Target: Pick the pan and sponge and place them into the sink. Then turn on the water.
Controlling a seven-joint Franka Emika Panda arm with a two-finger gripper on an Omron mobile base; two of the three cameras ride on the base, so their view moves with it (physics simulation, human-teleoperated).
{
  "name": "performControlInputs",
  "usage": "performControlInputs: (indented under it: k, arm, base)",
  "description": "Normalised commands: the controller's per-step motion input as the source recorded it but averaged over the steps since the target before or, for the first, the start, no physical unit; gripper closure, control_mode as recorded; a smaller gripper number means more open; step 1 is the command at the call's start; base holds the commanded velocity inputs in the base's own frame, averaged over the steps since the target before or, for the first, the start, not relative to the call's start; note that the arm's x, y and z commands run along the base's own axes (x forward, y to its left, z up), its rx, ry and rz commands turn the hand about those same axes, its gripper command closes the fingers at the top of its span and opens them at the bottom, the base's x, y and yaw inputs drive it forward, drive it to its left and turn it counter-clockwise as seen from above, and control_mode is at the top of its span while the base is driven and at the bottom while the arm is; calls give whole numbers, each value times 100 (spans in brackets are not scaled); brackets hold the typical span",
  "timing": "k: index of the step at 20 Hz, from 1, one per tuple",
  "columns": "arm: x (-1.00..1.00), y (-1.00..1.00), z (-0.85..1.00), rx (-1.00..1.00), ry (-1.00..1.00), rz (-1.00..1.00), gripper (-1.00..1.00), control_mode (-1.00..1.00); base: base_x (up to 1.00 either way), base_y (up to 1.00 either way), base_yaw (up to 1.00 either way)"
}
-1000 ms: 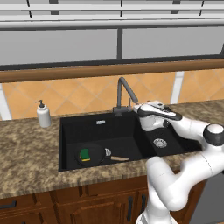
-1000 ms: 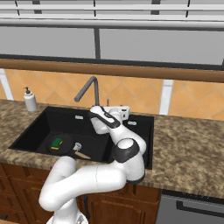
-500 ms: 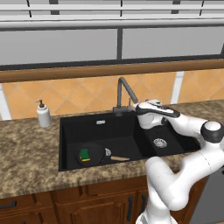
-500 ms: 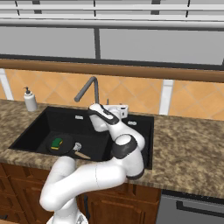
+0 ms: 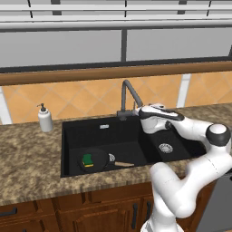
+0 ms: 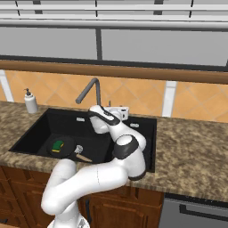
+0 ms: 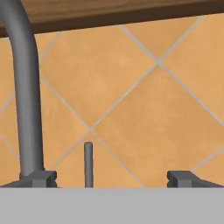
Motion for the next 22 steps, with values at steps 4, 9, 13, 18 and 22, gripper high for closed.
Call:
performControlInputs:
  k: [4,9,13,18,22]
  arm:
    - [10,23,-8,0,0,-8,-100,-100]
    - [6,18,-9,0,0,-7,-100,-100]
    - [11,24,-7,0,0,-6,-100,-100]
    - [11,17,-6,0,0,-5,-100,-100]
    - [4,21,-14,0,0,-8,-100,-100]
  base:
    - [0,0,0]
    - [0,0,0]
    - [0,0,0]
    - [0,0,0]
    - [0,0,0]
